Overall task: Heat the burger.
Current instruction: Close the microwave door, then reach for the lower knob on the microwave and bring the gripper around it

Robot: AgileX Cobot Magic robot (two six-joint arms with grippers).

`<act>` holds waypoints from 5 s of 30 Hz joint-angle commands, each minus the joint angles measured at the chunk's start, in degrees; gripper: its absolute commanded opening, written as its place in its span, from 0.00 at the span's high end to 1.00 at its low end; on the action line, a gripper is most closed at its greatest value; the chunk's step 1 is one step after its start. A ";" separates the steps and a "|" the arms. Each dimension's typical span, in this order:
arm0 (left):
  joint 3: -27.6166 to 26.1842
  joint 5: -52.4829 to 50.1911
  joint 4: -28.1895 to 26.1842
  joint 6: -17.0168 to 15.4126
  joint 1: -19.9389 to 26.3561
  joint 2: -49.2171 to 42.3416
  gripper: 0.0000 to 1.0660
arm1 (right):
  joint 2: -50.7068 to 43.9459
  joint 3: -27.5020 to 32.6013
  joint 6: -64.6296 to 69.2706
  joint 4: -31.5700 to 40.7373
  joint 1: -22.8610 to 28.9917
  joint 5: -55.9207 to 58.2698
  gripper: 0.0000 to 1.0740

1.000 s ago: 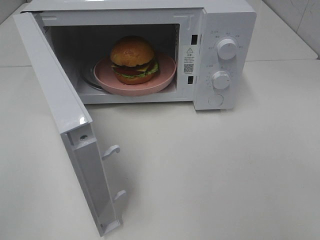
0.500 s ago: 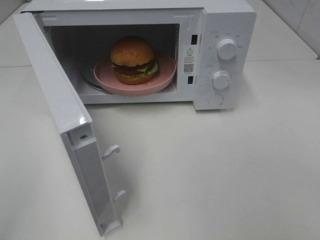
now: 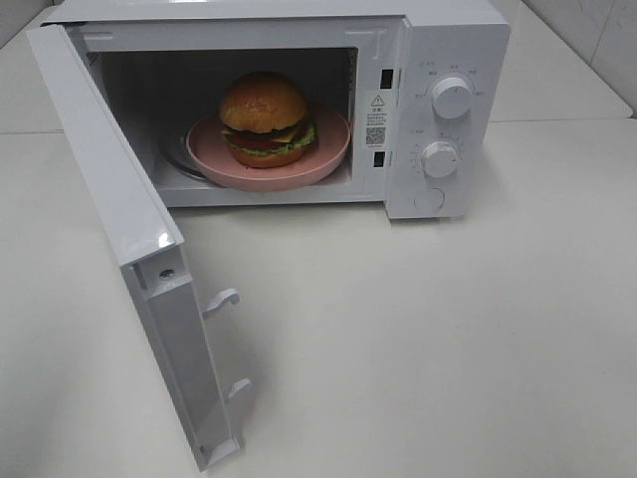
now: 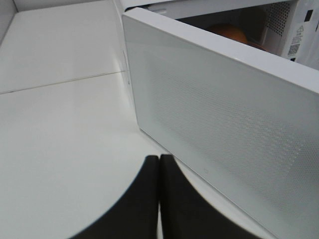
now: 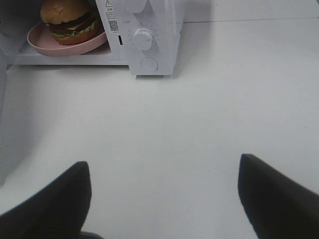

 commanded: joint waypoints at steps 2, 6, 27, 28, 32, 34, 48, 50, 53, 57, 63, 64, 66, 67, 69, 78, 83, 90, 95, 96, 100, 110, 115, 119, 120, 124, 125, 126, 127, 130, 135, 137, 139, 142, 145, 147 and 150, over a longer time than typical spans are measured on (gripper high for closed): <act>0.23 -4.35 -9.22 6.02 0.23 8.88 1.00 | -1.09 0.17 -0.46 -0.23 -0.11 -0.06 0.30; 0.23 -6.42 -15.07 10.83 0.23 15.70 1.00 | -1.09 0.17 -0.46 -0.23 -0.11 -0.06 0.30; -0.17 -11.06 -55.98 55.69 -1.20 44.86 1.00 | -1.09 0.17 -0.46 -0.23 -0.11 -0.06 0.30; -0.63 -11.86 -58.73 58.10 -2.41 46.41 1.00 | -1.09 0.17 -0.46 -0.23 -0.11 -0.06 0.30; -2.41 -15.64 -61.02 60.33 -6.07 49.85 1.00 | -1.09 0.17 -0.46 -0.23 -0.11 -0.06 0.30; -3.67 -17.42 -61.02 60.22 -7.85 51.80 1.00 | -1.09 0.17 -0.46 -0.23 -0.11 -0.06 0.30; -11.69 -18.11 -61.48 60.22 -13.92 62.74 1.00 | -1.09 0.17 -0.46 -0.23 -0.11 -0.06 0.30; -12.61 -18.28 -61.48 60.22 -14.73 63.88 1.00 | -1.09 0.17 -0.46 -0.23 -0.11 -0.06 0.30; -14.09 -18.51 -61.48 60.22 -16.04 65.55 1.00 | -1.09 0.17 -0.46 -0.23 -0.11 -0.06 0.30; -16.79 -18.28 -61.59 60.22 -17.07 68.01 1.00 | -1.09 0.17 -0.46 -0.23 -0.11 -0.06 0.30; -20.05 -18.11 -62.40 60.22 -17.25 70.02 1.00 | -1.09 0.17 -0.46 -0.23 -0.11 -0.06 0.30; -20.05 -18.11 -62.40 60.22 -17.25 70.02 1.00 | -1.09 0.17 -0.46 -0.23 -0.11 -0.06 0.30; -20.97 -18.11 -62.91 60.22 -17.25 70.36 1.00 | -1.09 0.17 -0.46 -0.23 -0.11 -0.06 0.30; -21.37 -18.11 -62.97 60.22 -17.25 70.53 1.00 | -1.09 0.17 -0.46 -0.23 -0.11 -0.06 0.30; -22.52 -17.99 -62.97 60.22 -17.25 71.10 1.00 | -1.09 0.17 -0.46 -0.23 -0.11 -0.06 0.30; -28.30 -18.79 -62.34 60.22 -21.26 75.34 1.00 | -1.09 0.17 -0.46 -0.23 -0.11 -0.06 0.30; -31.57 -21.83 -62.28 60.22 -24.18 78.04 1.00 | -1.09 0.17 -0.46 -0.23 -0.11 -0.06 0.30; -37.87 -22.98 -62.28 60.22 -27.16 83.59 1.00 | -1.09 0.17 -0.46 -0.23 -0.11 -0.06 0.30; -43.09 -23.09 -62.28 60.22 -28.88 88.24 1.00 | -1.09 0.17 -0.52 -0.23 -0.11 -0.06 0.30; -43.09 -23.09 -62.28 60.22 -28.88 88.24 1.00 | -1.09 0.17 -0.52 -0.23 -0.11 -0.06 0.30; -47.04 -25.15 -62.28 60.22 -30.19 91.39 1.00 | -1.09 0.17 -0.52 -0.23 -0.11 -0.06 0.30; -55.69 -25.84 -62.28 60.16 -32.54 97.06 1.00 | -1.09 0.17 -0.52 -0.23 -0.11 -0.06 0.30; -60.05 -26.24 -62.28 59.87 -33.17 99.81 1.00 | -1.09 0.17 -0.52 -0.23 -0.11 -0.06 0.30; -60.50 -25.32 -60.68 59.47 -33.92 100.21 1.00 | -1.09 0.17 -0.52 -0.23 -0.11 -0.06 0.30; -60.50 -24.47 -59.30 59.01 -34.09 100.21 1.00 | -1.09 0.17 -0.52 -0.23 -0.11 -0.06 0.30; -60.50 -18.22 -51.05 54.60 -34.55 100.21 1.00 | -1.09 0.17 -0.52 -0.23 -0.11 -0.06 0.30; -60.50 -18.22 -51.05 54.60 -34.55 100.21 1.00 | -1.09 0.17 -0.52 -0.23 -0.11 -0.06 0.30; -60.50 -16.79 -48.82 52.94 -34.55 100.21 1.00 | -1.09 0.17 -0.52 -0.23 -0.11 -0.06 0.30; -60.50 -13.24 -43.83 48.87 -34.55 100.21 1.00 | -1.09 0.17 -0.52 -0.23 -0.11 -0.06 0.30; -60.50 -11.46 -41.54 46.98 -34.55 100.21 1.00 | -1.09 0.17 -0.52 -0.23 -0.11 -0.06 0.30; -60.50 1.38 -21.26 30.02 -34.55 100.15 1.00 | -1.09 0.17 -0.52 -0.23 -0.11 -0.06 0.30; -60.50 3.21 -18.74 27.39 -34.55 100.04 1.00 | -1.09 0.17 -0.52 -0.23 -0.11 -0.06 0.30; -60.50 6.25 -14.61 22.80 -34.55 99.58 1.00 | -1.09 0.17 -0.52 -0.23 -0.11 -0.06 0.30; -60.50 10.66 -9.51 15.13 -34.55 97.92 1.00 | -1.09 0.17 -0.52 -0.23 -0.11 -0.06 0.30; -60.50 14.55 -4.13 6.70 -34.55 95.63 1.00 | -1.09 0.17 -0.52 -0.23 -0.11 -0.06 0.30; -60.50 17.76 0.97 -0.29 -34.55 92.76 1.00 | -1.09 0.17 -0.52 -0.23 -0.11 -0.06 0.30; -60.50 18.62 2.35 -1.95 -34.55 91.90 1.00 | -1.09 0.17 -0.52 -0.23 -0.11 -0.06 0.30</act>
